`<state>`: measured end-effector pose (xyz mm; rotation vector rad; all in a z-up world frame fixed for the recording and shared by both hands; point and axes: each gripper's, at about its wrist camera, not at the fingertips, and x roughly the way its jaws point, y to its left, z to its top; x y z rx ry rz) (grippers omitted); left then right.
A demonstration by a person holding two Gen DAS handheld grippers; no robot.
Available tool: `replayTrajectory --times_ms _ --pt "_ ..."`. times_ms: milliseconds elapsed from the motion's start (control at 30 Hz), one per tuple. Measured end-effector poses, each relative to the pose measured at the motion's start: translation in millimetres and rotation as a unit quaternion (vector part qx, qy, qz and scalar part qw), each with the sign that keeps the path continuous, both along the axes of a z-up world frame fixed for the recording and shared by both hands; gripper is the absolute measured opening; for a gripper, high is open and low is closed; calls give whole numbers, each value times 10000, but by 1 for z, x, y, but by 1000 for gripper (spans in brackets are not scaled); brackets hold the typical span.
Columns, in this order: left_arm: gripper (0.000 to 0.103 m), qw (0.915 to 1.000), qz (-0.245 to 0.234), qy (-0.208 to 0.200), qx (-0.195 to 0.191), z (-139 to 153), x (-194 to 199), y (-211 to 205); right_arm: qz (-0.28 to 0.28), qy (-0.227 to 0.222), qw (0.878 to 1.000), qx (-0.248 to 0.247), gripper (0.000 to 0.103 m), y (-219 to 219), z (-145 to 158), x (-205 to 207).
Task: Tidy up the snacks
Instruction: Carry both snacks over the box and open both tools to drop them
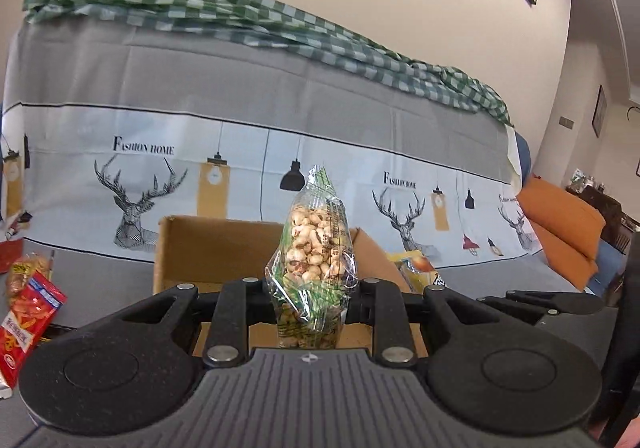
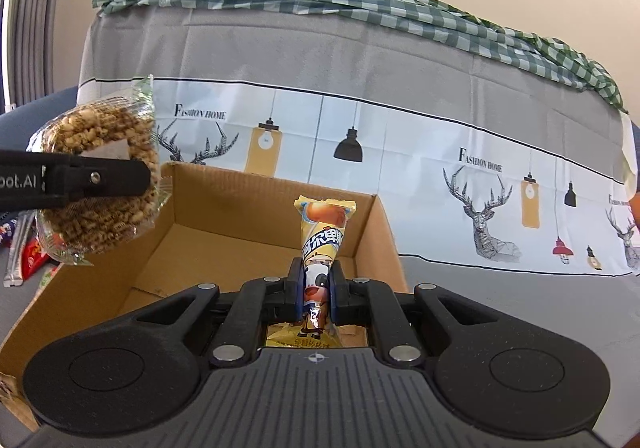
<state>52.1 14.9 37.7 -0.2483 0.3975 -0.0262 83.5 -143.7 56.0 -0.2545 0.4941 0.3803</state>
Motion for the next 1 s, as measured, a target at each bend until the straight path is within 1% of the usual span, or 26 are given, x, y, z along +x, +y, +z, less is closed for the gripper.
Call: replayTrajectory --times_ms 133,267,1000 --pt "27 9998 -35 173 -23 -6 5 -1 -51 18 10000 -18 12 -3 -2 2" --pt "27 9996 -67 258 69 -9 6 -4 -44 21 10000 -31 12 -4 -2 2" --pt "27 9995 -93 296 51 -9 7 -4 -37 14 10000 -50 12 -2 -2 2"
